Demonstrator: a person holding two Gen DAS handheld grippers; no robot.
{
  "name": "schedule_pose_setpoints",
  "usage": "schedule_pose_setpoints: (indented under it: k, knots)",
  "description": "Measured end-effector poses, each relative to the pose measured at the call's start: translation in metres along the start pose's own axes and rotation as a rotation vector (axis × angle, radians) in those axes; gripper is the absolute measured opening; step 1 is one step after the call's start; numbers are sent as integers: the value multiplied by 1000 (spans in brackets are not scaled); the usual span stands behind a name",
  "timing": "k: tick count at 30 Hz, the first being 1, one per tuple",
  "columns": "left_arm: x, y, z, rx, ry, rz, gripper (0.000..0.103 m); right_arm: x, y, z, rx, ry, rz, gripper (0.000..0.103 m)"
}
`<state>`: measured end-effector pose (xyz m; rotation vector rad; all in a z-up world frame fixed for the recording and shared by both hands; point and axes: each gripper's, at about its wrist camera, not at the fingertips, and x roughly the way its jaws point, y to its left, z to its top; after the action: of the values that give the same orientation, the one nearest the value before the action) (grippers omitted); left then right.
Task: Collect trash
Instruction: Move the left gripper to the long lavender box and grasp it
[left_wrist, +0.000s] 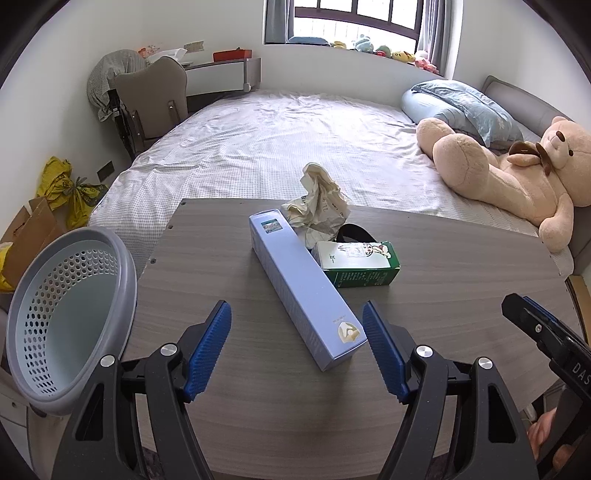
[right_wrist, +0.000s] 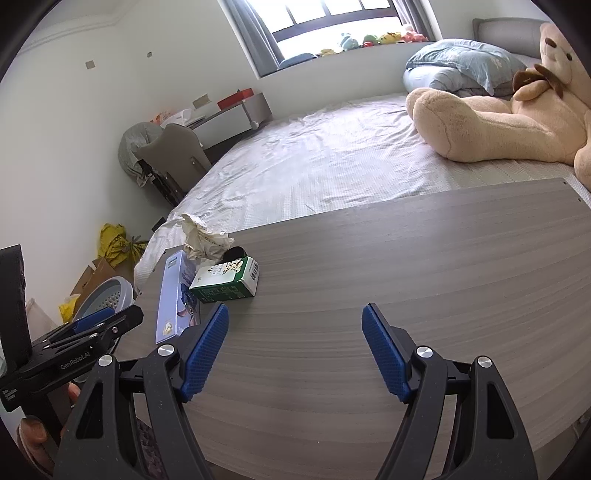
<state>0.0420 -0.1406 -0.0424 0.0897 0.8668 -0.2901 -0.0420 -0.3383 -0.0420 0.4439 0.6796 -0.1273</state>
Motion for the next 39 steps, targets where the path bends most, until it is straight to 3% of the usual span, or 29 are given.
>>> schedule_pose_setpoints:
  k: [17,30,39]
  knots:
    - [50,-24,5,40,71,39,70,11,-15,-5,52,33,-13,73]
    - [43,18,-5,1,99,96,70,7,-4,-4,43,26,1,73]
    - [48,25,2,-23,101,71,70,5,-3,-5,41,26,3,73]
